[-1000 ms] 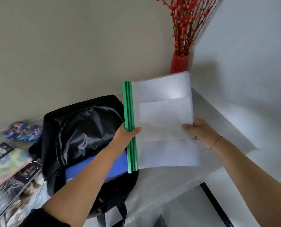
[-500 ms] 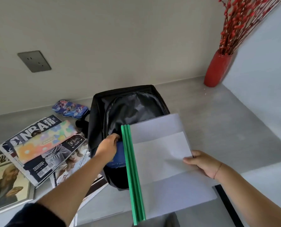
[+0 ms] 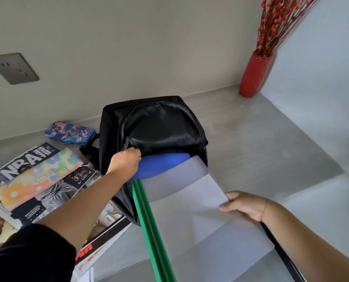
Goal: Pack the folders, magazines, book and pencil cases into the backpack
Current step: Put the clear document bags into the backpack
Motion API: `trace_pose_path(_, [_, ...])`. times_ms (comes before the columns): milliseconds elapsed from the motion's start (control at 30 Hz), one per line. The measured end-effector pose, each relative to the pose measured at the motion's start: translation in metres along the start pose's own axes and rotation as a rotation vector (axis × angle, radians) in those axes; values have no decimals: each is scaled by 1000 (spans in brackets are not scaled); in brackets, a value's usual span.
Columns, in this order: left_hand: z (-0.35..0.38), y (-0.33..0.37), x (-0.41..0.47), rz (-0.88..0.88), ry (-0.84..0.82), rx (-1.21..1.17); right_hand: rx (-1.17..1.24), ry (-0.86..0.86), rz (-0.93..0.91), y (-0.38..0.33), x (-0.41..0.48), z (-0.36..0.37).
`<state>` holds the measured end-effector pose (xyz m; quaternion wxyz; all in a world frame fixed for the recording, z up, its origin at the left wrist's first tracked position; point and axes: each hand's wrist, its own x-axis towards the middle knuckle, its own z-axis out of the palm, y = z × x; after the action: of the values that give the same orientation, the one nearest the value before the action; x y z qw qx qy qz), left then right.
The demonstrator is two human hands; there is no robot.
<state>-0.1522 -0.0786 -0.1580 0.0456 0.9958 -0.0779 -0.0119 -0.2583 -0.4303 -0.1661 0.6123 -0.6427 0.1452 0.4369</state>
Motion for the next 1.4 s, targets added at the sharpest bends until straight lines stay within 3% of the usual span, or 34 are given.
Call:
trace_pose_path(100, [-15,0,0,32,27,-99,-11,-19,11,-8,8,10])
trace_pose_path(500, [-23,3,-9,1,9,-105,45,-129,125,-23,42,25])
trace_pose_path(667, [-25,2,-9,-4,-9,-107,25,38,23,-32,43,19])
trace_pose_path(833, [-25,-2,-7,-1,-43,-100,57,96,-10,-38,44,17])
trace_pose_path(1267, [-23,-7,-3,36,-103,-74,99,116,4,-25,51,13])
trace_pose_path(1400, [-30,-13,6,126,-207,88,93,86,47,-23,50,14])
